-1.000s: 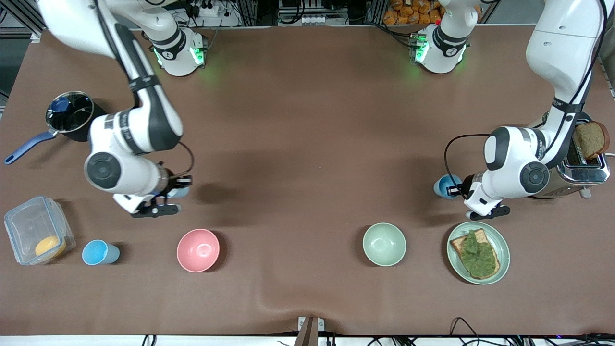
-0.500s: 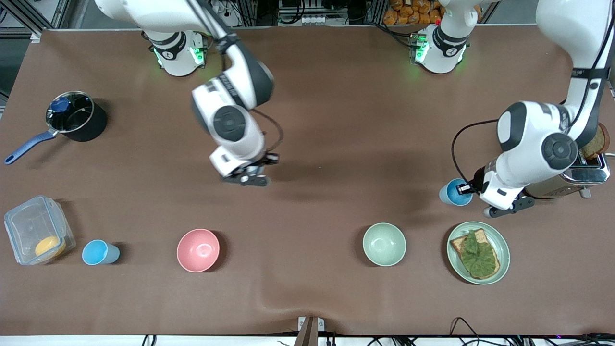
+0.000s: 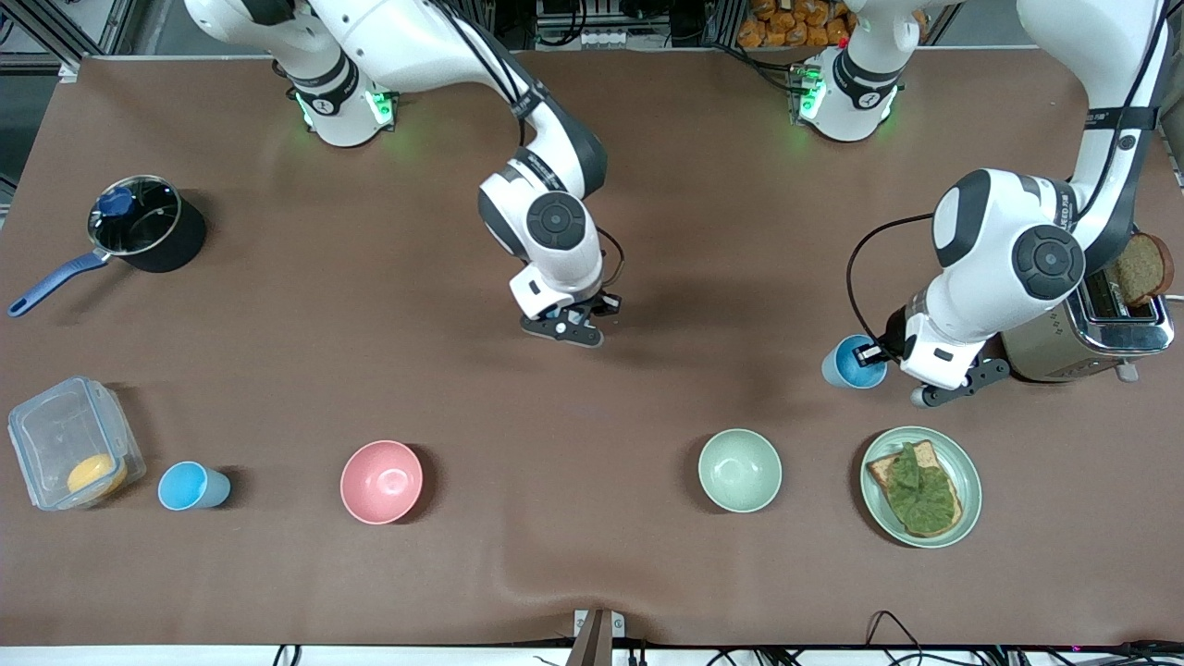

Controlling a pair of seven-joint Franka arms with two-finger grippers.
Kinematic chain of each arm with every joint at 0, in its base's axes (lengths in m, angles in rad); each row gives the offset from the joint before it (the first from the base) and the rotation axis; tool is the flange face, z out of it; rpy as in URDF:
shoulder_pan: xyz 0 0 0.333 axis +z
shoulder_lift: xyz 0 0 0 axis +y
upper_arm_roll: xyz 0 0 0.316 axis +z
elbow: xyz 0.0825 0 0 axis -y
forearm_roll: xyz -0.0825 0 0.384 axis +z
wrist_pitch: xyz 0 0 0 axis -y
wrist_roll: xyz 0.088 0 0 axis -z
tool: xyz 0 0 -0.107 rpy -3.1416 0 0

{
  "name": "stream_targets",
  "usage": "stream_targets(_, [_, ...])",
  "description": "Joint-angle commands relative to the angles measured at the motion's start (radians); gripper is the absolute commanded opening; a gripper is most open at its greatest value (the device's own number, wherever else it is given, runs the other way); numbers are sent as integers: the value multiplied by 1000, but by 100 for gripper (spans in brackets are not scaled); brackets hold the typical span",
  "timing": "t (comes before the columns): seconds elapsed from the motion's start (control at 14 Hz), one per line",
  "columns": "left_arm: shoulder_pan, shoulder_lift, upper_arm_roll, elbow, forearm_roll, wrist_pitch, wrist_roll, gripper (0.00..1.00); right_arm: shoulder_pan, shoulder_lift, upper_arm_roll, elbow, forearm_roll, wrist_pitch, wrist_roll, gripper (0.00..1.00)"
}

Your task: Stack blue cups with both arms

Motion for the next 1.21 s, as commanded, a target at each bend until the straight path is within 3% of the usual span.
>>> stream_targets(0.0, [8,-13,-4,-10,-5,-4,-11,0,3,28,-14,38,13,-6,13,13])
stream_targets(0.07, [8,-13,-4,-10,-5,-4,-11,0,9,32,-14,38,8,5,13,91])
stream_targets(0.14, [7,-13,-6,-11,-5,-4,-11,0,26,31,-14,38,-5,8,7,100])
stream_targets(0.43, [7,-16,-44,-11,-9,-4,-37,0,16,10,-19,87,-2,-33,-1,100])
stream_targets(0.71, [2,-7,-147,-10,-9,-4,-146,0,-39,-43,-24,180,-10,-237,-87,100])
stream_targets(0.86, [-24,4,-184,-7,-2,-4,-224,0,-122,-104,-22,194,-4,-317,-232,100])
stream_targets(1.14, [-169,54,-184,53,4,-4,-378,0,-297,-205,-21,194,7,-458,-442,100])
